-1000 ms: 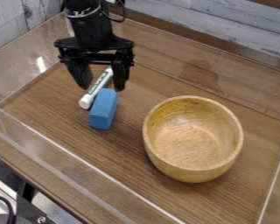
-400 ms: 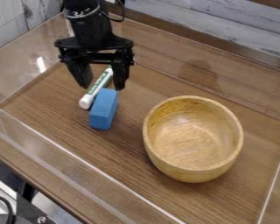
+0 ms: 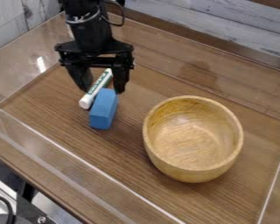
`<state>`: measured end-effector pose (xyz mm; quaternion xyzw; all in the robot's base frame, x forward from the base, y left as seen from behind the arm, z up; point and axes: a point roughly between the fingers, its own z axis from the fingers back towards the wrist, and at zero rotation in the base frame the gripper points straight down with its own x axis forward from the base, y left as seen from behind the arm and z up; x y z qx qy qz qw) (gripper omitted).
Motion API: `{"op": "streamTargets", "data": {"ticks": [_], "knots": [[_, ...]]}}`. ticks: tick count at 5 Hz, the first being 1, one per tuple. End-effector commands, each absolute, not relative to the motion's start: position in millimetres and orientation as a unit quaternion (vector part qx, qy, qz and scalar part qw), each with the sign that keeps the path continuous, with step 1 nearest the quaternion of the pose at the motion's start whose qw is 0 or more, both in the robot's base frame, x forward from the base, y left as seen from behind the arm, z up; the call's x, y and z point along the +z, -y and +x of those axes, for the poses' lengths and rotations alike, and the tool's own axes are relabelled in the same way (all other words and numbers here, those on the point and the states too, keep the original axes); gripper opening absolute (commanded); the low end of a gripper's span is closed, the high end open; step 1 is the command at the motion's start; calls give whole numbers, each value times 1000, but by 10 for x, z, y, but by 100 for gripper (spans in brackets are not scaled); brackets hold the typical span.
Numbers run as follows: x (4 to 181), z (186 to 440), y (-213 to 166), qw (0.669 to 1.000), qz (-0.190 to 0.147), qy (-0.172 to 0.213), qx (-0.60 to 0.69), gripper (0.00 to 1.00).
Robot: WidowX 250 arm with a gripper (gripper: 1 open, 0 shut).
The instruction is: Put the blue block in the brown bowl
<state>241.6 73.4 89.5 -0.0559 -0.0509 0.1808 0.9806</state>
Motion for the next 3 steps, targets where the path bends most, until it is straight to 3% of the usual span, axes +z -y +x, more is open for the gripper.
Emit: {"op": "streamTargets", "data": {"ticks": [1,3], "knots": [[900,2445,-785,979,-53,65,186,100],[750,2445,-799,978,-53,66,188,100]]}}
